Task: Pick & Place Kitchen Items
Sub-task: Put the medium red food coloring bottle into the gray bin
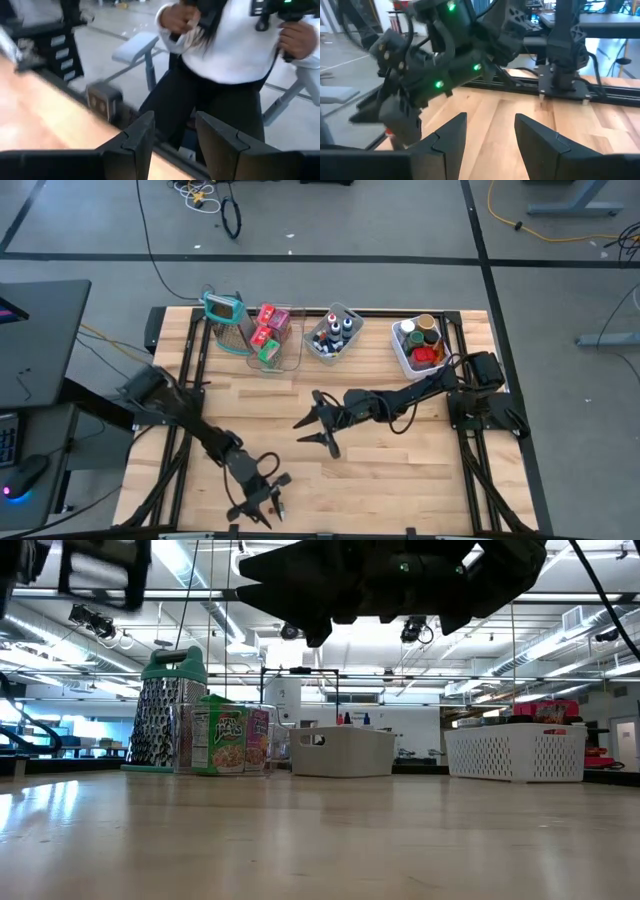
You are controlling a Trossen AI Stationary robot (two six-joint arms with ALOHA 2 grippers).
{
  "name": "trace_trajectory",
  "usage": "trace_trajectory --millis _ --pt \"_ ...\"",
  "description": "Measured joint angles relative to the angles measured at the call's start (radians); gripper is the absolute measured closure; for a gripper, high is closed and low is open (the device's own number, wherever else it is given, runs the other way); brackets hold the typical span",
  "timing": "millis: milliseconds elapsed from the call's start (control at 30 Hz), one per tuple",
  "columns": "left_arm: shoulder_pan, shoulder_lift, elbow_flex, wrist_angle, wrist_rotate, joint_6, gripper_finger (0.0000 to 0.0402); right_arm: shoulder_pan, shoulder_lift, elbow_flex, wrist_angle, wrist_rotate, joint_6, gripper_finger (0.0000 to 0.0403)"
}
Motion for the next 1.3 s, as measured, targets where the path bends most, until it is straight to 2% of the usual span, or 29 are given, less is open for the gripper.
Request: trace_trajectory --millis 333,967,1033,1200,1300 --pt "0.000 0.075 0.000 0.006 -0.005 -0.060 0.0248 -0.001 0.000 0.000 -0.014 0.011 -0.003 0.0225" --pt "-0.002 0.076 0.000 -0.089 -0.030 -0.217 0.0248 -0.002 0.000 0.000 -0.035 0.010 -0.008 0.0225" --pt "-0.002 0.076 0.000 -0.086 -0.063 -0.234 0.0248 -0.002 0.000 0.000 -0.035 0.010 -0.024 0.0225" --pt "-0.001 0.076 0.000 -0.073 -0.185 -0.388 0.0248 -0.002 0.000 0.000 -0.035 0.010 -0.025 0.0225" --pt "-0.001 0.075 0.000 -0.086 -0.225 -0.417 0.0248 -0.001 0.000 0.000 -0.035 0.010 -0.025 0.0225"
